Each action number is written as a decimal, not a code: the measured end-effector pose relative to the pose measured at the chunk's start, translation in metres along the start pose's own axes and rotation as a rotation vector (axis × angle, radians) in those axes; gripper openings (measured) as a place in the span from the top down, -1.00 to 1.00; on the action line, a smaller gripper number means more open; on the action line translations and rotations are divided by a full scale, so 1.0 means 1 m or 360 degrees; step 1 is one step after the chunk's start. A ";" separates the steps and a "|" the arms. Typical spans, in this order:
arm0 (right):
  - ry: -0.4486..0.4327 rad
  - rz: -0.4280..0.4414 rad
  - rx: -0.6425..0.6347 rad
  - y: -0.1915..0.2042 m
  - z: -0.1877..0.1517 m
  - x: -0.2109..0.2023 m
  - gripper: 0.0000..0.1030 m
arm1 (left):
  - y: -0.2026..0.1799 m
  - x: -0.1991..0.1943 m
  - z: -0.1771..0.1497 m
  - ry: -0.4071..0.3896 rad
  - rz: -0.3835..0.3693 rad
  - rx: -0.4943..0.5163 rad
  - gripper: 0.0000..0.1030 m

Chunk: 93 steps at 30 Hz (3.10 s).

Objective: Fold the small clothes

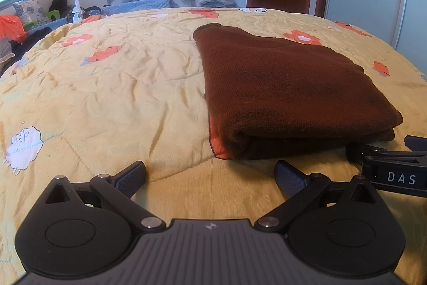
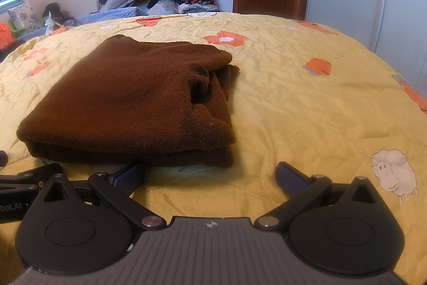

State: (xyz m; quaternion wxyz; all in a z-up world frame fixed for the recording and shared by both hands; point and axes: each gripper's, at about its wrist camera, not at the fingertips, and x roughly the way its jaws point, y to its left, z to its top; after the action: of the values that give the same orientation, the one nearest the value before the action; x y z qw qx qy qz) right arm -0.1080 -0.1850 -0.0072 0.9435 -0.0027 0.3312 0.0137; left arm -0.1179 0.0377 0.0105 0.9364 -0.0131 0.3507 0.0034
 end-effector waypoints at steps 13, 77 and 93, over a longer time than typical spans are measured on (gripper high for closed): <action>0.0000 0.0000 0.0000 0.000 0.000 0.000 -1.00 | -0.002 0.001 0.001 0.0001 0.0020 -0.0017 -1.00; 0.0359 0.0102 -0.0074 0.000 0.023 0.000 -1.00 | -0.012 0.005 0.019 0.0265 0.0064 -0.0066 -1.00; 0.0369 0.0102 -0.0078 -0.001 0.022 -0.001 -1.00 | -0.011 0.000 0.015 0.0244 0.0074 -0.0064 -0.99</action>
State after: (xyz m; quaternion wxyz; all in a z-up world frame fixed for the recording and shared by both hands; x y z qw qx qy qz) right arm -0.0949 -0.1856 0.0099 0.8976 -0.0167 0.4375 0.0517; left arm -0.1074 0.0270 0.0223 0.9061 -0.0238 0.4213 0.0312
